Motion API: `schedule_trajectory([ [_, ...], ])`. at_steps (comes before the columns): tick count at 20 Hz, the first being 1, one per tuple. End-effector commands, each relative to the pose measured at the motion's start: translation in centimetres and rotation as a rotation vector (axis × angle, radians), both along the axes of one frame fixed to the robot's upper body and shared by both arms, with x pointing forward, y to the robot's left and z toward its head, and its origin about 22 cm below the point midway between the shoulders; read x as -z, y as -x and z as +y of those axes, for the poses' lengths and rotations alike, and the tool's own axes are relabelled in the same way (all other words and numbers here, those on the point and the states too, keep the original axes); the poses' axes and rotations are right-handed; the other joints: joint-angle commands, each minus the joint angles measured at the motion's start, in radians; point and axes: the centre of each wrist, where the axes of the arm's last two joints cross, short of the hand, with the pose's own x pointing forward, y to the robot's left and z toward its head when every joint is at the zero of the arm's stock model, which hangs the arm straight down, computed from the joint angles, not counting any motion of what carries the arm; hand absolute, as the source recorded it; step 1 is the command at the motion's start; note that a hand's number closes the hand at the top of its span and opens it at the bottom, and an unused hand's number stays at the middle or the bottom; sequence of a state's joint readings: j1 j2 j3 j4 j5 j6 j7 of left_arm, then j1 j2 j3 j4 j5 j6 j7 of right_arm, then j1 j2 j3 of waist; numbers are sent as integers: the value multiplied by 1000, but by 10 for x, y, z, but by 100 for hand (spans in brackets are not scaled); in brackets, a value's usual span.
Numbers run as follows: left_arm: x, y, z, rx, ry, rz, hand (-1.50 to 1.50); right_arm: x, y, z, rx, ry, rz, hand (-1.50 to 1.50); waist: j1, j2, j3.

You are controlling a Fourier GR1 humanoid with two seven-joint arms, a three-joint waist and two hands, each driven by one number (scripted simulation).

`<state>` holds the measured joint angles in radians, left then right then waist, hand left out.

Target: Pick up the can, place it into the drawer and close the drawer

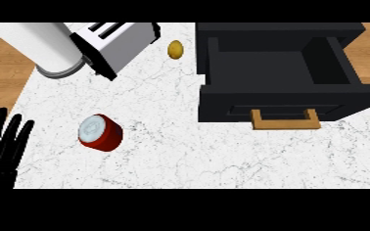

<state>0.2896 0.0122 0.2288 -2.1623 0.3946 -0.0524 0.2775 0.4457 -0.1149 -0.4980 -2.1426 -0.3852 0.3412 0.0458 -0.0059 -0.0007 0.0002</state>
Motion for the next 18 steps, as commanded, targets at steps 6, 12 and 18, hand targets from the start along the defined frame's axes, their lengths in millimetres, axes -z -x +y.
schedule_trajectory([
  [6, 45, -11, -23, -26, -28, 46, -150, -4, 7, -6, 2, -3, 1, -150, 3, 0, 0],
  [12, 87, -28, -2, -62, -31, 80, -150, -18, 25, -2, 7, 21, 6, -150, -1, 0, -1],
  [18, 105, -47, 14, -122, -20, 94, -150, -5, 5, -19, 7, 8, 13, -150, 2, 1, 0],
])
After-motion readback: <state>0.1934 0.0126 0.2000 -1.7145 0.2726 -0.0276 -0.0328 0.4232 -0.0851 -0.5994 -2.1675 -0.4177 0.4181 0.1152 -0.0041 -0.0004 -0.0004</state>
